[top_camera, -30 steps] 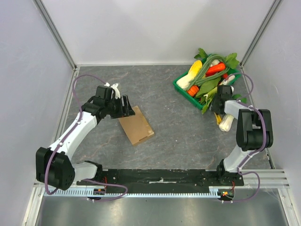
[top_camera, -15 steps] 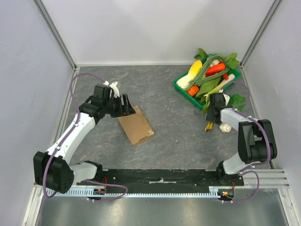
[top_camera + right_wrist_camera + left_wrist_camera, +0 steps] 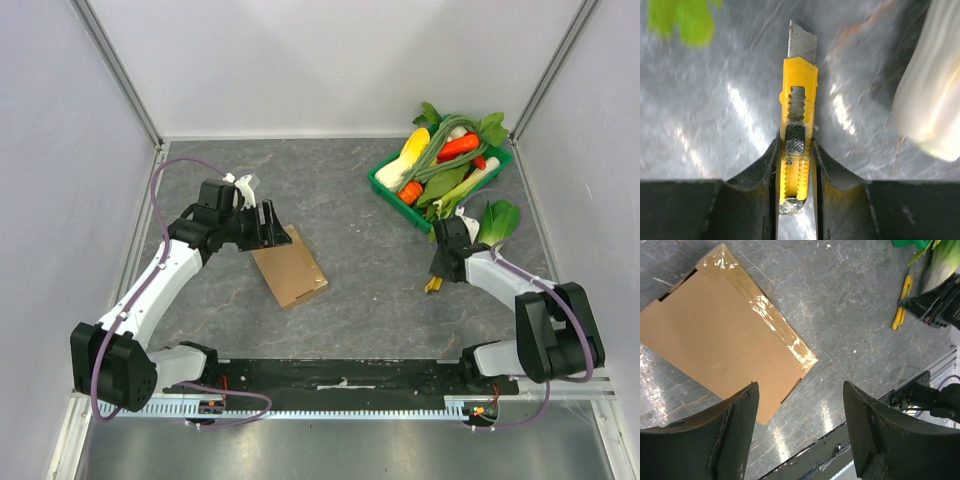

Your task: Unpack the express box

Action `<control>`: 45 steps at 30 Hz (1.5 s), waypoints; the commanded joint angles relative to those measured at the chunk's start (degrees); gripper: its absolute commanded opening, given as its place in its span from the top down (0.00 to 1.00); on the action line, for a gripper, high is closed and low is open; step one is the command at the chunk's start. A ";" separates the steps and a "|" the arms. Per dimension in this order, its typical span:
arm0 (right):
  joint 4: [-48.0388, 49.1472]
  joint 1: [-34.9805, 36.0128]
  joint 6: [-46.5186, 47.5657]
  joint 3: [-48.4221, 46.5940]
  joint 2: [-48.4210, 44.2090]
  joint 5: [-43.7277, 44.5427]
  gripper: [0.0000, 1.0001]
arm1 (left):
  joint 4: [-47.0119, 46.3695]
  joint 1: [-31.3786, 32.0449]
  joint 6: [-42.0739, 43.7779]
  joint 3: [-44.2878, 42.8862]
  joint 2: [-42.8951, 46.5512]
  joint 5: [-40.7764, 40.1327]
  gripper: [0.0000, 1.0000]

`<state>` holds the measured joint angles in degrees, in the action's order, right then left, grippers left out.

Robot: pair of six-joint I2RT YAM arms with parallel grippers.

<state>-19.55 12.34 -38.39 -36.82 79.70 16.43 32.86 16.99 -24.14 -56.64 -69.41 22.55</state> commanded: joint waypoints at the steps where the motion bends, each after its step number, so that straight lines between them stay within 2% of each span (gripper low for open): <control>1: -10.32 3.56 -1.24 3.51 -4.80 -6.39 0.87 | -1.13 0.06 -2.31 -1.63 1.03 4.87 0.26; 5: -10.60 9.61 -1.25 2.63 -14.02 -12.18 0.93 | -3.24 0.14 -4.51 -0.67 0.50 9.08 0.26; 10: -8.14 16.99 1.74 -1.76 -18.44 -16.34 1.00 | -8.77 0.67 -10.47 1.71 -1.34 18.30 0.26; 18: -1.99 30.89 6.65 -12.22 -15.11 -16.78 1.00 | -16.15 5.06 -16.11 2.24 -4.16 23.77 0.27; 25: 0.04 44.24 10.17 -20.56 -9.13 -9.76 1.00 | -16.51 6.91 -17.52 2.41 -5.04 23.86 0.26; 31: 0.48 48.39 12.46 -23.91 -4.91 -6.14 1.00 | -12.12 7.00 -16.90 2.33 -4.78 19.38 0.30; 38: 1.09 49.36 14.66 -25.85 -3.41 -7.19 1.00 | -11.60 7.00 -14.36 2.15 -4.69 24.47 0.47; 43: 1.36 49.54 15.98 -26.02 -4.02 -9.74 1.00 | -10.10 7.00 -11.19 1.80 -4.60 25.27 0.55; 45: 1.27 49.45 16.07 -25.85 -4.03 -9.66 1.00 | -10.19 7.00 -10.84 1.45 -4.68 26.23 0.64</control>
<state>-20.16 61.41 -24.23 -60.29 76.44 7.46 21.87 23.77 -38.04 -54.13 -74.50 45.47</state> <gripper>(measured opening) 0.316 0.414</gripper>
